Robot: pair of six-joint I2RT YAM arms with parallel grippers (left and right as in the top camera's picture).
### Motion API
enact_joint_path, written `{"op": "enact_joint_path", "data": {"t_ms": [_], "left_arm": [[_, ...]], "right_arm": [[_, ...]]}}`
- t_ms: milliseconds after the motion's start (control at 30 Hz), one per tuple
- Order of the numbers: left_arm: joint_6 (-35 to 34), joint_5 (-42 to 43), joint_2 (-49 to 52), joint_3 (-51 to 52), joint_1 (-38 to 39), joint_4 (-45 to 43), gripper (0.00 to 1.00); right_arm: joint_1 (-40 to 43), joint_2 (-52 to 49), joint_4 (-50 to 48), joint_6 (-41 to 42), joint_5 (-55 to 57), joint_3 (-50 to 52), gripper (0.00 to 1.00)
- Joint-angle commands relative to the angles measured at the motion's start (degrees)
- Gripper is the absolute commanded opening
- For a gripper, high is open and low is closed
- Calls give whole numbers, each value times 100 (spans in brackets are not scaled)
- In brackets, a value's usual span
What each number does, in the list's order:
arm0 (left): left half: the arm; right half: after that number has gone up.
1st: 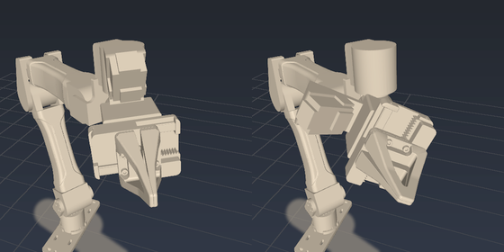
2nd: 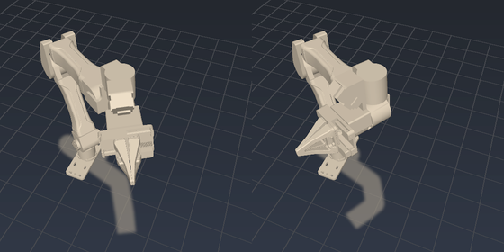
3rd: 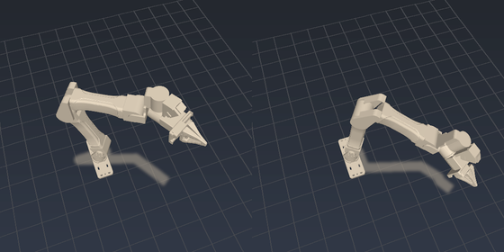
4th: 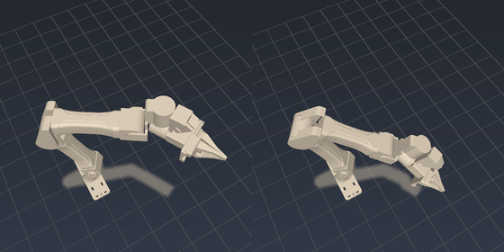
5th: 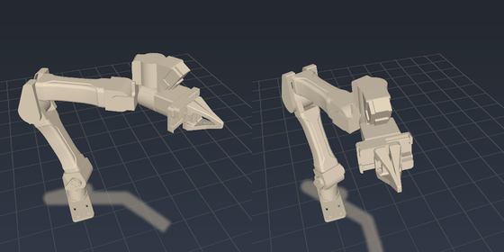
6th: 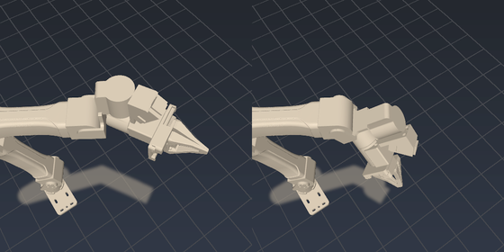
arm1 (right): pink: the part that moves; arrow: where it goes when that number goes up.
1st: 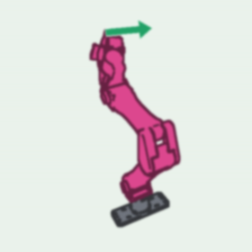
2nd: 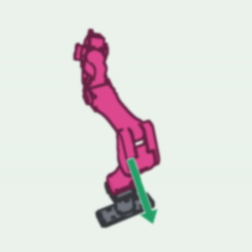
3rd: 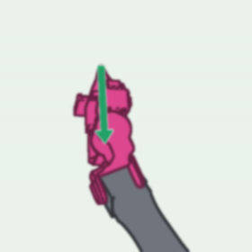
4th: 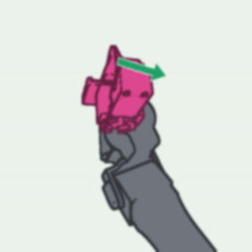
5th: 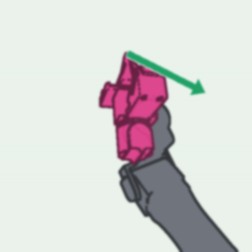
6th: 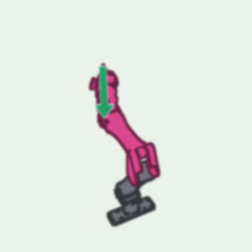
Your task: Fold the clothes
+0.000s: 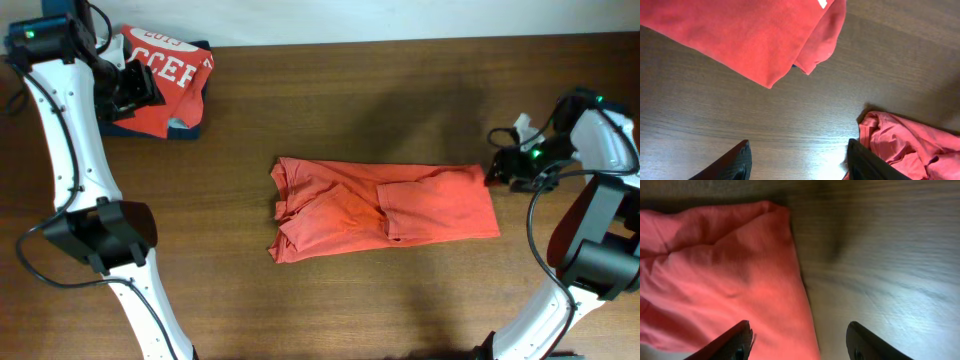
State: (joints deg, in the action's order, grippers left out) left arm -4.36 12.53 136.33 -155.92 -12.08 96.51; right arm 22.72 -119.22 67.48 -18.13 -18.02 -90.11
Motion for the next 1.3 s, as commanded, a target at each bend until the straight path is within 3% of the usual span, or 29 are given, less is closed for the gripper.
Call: {"op": "enact_joint_path", "data": {"t_ms": [0, 133, 333, 467, 967, 1267], "left_arm": [[-35, -37, 262, -55, -20, 20, 61], [-35, -37, 420, -55, -20, 7, 61], [-35, -37, 608, -55, -20, 22, 61], [-35, -37, 645, -55, -20, 20, 61], [-35, -35, 645, -55, -17, 20, 61], [-35, -35, 645, -55, -17, 20, 61]], "right_arm": [[-15, -52, -286, -308, -726, 492, 66], [-15, -52, -802, -306, -1082, 1003, 64], [-20, -52, -1294, -304, -1244, 1451, 47], [0, -50, -1344, -304, -1233, 1386, 4], [942, -50, 369, 105, 72, -1121, 4], [973, -42, 994, 306, 68, -2013, 4]]}}
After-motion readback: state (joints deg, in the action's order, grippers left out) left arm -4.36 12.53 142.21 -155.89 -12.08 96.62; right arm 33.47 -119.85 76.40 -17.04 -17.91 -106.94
